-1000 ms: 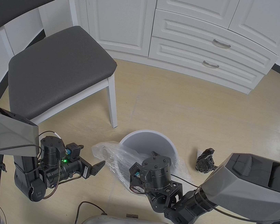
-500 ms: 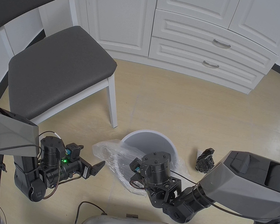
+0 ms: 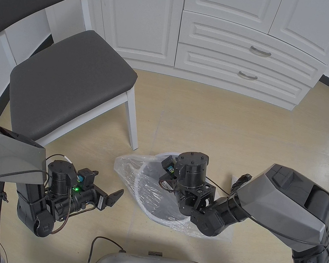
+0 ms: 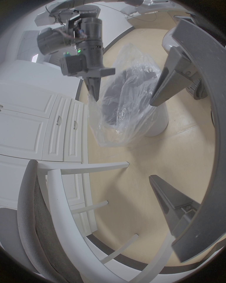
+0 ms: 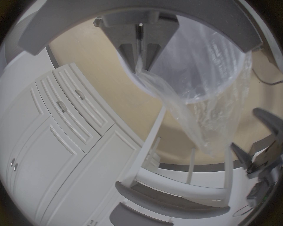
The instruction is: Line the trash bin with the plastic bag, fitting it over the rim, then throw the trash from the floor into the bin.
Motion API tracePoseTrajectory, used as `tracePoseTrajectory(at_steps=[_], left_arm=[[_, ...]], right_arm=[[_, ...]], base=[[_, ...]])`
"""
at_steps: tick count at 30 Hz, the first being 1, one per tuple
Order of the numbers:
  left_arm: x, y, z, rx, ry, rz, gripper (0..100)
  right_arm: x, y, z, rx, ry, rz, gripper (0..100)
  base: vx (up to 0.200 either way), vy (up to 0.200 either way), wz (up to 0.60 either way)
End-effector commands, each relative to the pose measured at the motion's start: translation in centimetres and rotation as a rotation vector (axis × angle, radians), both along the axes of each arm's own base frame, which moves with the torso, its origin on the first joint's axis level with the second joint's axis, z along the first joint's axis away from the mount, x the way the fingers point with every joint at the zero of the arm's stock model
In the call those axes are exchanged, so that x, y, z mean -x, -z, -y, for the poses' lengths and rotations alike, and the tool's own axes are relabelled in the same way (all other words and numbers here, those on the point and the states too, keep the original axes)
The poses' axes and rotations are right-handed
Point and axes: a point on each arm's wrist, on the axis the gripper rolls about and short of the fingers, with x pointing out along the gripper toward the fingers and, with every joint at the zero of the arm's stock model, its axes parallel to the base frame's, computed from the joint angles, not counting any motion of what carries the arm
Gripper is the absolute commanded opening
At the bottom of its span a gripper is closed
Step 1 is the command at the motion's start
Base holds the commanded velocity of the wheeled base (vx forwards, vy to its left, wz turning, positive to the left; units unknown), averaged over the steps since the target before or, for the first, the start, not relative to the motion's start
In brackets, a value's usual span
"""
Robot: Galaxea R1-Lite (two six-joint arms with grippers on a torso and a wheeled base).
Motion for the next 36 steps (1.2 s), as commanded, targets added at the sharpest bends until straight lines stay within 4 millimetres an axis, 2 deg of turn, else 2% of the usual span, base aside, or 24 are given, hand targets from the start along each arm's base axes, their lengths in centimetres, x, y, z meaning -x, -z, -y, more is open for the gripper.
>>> tracePoseTrajectory(at_steps=[1,15,21,31,32,36], left_arm=[[0.0,0.1,0.0,0.000,0.000,-0.001,100],[-0.1,0.1,0.0,0.002,0.000,0.001,100],[-0.1,0.0,0.1,0.002,0.000,0.003,100],[-0.2,0.0,0.1,0.003,0.000,0.004,100],[-0.2,0.0,0.1,0.004,0.000,0.005,100],[-0.2,0.0,0.1,0.004,0.000,0.005,100]], right_arm=[[-2.8,1.1,0.2,-0.034,0.047,0.027,0],[-6.3,-0.8,1.1,-0.101,0.117,0.121,0],[-7.8,-1.2,0.4,-0.156,0.120,0.181,0],[-8.7,-0.8,-0.3,-0.185,0.119,0.218,0],[-8.8,-1.0,-0.4,-0.192,0.118,0.227,100],[-8.7,-1.6,-0.4,-0.206,0.113,0.242,100]], base=[[0.000,0.000,0.00],[0.000,0.000,0.00],[0.000,0.000,0.00],[0.000,0.000,0.00],[0.000,0.000,0.00],[0.000,0.000,0.00]])
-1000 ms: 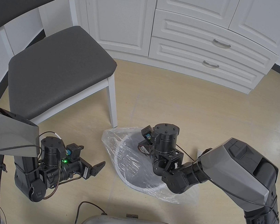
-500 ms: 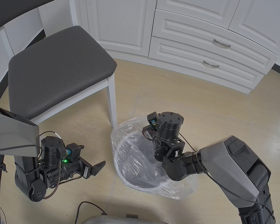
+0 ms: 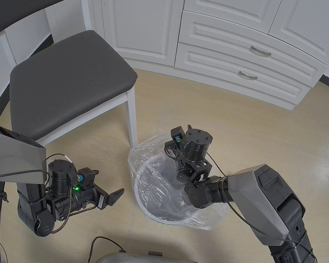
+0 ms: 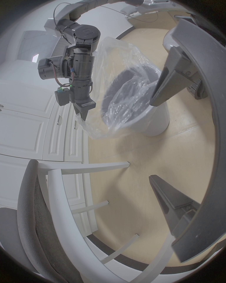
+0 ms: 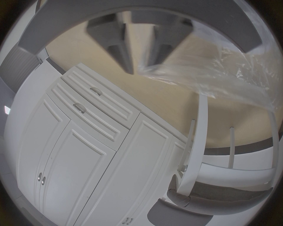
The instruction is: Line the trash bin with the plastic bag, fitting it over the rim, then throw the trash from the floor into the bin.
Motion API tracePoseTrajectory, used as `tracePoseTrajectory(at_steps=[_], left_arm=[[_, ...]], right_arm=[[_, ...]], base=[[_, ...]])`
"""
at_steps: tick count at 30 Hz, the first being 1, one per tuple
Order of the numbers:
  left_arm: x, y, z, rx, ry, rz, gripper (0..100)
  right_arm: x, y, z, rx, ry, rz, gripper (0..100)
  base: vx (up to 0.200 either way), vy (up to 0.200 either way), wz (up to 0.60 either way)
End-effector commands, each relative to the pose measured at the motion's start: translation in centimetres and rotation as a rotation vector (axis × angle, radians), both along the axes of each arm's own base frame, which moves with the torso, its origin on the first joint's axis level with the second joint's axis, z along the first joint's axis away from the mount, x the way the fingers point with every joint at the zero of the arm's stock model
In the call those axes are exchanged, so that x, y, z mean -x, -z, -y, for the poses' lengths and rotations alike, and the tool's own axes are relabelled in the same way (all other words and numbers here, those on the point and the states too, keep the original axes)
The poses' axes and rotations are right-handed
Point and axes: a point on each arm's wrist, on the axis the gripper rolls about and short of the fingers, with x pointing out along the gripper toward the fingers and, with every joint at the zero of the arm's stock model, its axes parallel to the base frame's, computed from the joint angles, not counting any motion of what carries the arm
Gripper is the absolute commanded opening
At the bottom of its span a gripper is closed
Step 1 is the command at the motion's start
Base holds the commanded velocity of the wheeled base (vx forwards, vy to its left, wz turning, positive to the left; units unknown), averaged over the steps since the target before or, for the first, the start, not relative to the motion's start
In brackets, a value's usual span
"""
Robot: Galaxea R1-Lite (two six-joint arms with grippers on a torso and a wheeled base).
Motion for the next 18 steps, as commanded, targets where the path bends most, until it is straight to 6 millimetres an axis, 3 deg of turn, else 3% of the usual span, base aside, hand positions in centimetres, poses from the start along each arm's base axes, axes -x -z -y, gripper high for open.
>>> tracePoseTrajectory(at_steps=[1,11,13,14,18], left_arm=[[0.0,0.0,0.0,-0.001,0.000,-0.001,100],[0.1,0.0,0.0,-0.002,0.001,0.000,100],[0.1,-0.1,0.0,-0.002,0.001,0.000,100],[0.1,-0.1,0.0,-0.002,0.001,0.000,100],[0.1,-0.1,0.0,-0.002,0.001,0.000,100]], right_arm=[[0.2,-0.2,-0.1,-0.008,-0.004,0.011,100],[5.3,-4.0,2.1,0.065,-0.036,-0.076,100],[6.1,-5.4,2.6,0.056,-0.037,-0.064,100],[6.8,-7.1,3.0,0.041,-0.040,-0.044,100],[9.2,-9.6,3.8,0.036,-0.057,-0.036,100]], base=[[0.000,0.000,0.00],[0.000,0.000,0.00],[0.000,0.000,0.00],[0.000,0.000,0.00],[0.000,0.000,0.00]])
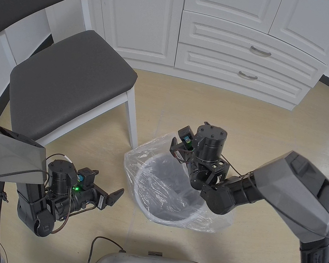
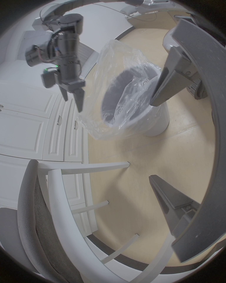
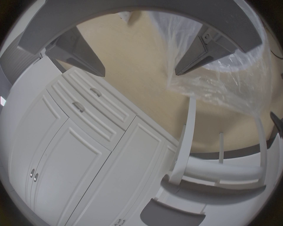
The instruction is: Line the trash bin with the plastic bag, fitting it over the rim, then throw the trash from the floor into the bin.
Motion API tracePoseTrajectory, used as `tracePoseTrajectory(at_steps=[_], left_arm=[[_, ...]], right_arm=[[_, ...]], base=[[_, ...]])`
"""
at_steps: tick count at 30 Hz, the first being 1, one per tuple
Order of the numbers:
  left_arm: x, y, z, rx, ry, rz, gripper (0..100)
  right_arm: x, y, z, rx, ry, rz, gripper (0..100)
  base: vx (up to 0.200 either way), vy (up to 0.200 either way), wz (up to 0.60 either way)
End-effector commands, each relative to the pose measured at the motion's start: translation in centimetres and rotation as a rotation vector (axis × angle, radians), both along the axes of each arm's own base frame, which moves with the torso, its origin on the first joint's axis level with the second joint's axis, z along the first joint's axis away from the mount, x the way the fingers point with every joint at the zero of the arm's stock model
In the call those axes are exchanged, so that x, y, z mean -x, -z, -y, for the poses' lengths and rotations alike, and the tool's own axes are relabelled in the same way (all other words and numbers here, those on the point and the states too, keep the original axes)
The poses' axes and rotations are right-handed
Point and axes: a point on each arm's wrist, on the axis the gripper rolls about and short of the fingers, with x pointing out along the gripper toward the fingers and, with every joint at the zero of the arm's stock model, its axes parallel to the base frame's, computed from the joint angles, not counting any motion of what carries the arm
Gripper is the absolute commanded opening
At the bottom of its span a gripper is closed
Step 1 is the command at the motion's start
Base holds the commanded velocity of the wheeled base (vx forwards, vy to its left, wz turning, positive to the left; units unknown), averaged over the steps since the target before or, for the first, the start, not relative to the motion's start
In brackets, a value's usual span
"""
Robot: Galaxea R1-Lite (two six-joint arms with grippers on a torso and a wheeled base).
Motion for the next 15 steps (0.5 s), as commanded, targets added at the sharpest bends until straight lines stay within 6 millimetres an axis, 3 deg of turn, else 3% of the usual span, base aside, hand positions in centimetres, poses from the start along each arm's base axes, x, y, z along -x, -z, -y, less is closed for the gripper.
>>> tracePoseTrajectory(at_steps=[1,3,5,8,15], left_arm=[[0.1,-0.1,0.0,0.000,0.000,0.001,100],[0.1,-0.1,0.0,0.000,0.000,0.001,100],[0.1,-0.1,0.0,0.000,0.000,0.001,100],[0.1,-0.1,0.0,-0.001,0.000,0.000,100],[0.1,-0.1,0.0,0.000,0.000,0.001,100]], right_arm=[[4.5,-6.3,1.8,-0.029,-0.031,0.037,100],[5.5,-6.1,1.9,-0.006,-0.044,0.000,100],[8.6,-4.3,2.4,0.092,-0.084,-0.133,100],[10.6,-1.9,2.6,0.161,-0.126,-0.253,100],[11.7,1.7,1.5,0.189,-0.190,-0.382,100]], base=[[0.000,0.000,0.00],[0.000,0.000,0.00],[0.000,0.000,0.00],[0.000,0.000,0.00],[0.000,0.000,0.00]])
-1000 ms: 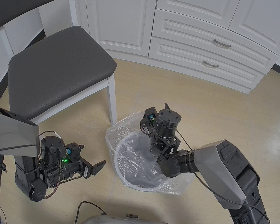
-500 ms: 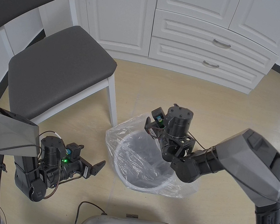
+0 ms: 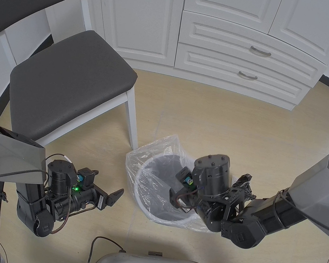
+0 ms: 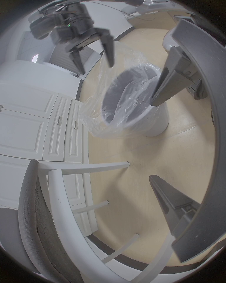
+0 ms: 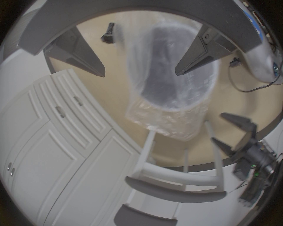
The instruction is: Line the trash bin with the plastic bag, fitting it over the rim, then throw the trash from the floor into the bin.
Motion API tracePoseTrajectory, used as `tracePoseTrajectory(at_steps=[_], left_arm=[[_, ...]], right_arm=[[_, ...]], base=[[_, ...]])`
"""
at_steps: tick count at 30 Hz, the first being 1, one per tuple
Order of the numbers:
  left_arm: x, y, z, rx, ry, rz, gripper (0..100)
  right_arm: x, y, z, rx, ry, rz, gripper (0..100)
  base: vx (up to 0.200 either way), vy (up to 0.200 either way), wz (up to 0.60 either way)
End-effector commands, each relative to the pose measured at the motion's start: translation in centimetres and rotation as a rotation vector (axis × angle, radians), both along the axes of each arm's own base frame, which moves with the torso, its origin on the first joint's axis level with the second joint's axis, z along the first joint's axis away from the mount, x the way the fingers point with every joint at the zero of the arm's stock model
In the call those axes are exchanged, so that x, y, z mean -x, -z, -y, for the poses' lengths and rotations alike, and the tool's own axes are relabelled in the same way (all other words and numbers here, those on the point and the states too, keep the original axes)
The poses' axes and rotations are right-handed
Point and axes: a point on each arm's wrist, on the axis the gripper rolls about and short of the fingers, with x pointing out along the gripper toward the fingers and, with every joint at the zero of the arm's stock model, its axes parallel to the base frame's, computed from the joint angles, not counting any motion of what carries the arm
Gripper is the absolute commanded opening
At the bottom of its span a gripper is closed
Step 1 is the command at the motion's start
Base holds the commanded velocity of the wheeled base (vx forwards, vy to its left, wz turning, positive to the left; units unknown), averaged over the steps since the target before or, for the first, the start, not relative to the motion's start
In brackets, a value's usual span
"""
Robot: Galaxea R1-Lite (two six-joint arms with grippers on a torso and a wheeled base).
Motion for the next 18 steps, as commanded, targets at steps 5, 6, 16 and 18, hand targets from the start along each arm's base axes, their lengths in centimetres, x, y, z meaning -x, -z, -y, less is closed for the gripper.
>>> tracePoseTrajectory(at_steps=[5,6,16,18], left_arm=[[0.0,-0.1,0.0,0.001,0.002,0.003,100],[0.0,-0.1,0.0,0.000,0.000,0.002,100],[0.0,0.0,0.0,0.000,0.002,0.002,100],[0.0,0.0,0.0,0.000,0.002,0.001,100]], right_arm=[[1.7,2.3,-1.2,0.018,-0.061,-0.107,100],[1.8,2.6,-1.3,0.003,-0.070,-0.139,100],[0.1,4.1,-3.3,-0.179,-0.092,-0.377,100],[-0.9,4.7,-3.7,-0.205,-0.058,-0.397,100]], base=[[0.000,0.000,0.00],[0.000,0.000,0.00],[0.000,0.000,0.00],[0.000,0.000,0.00]])
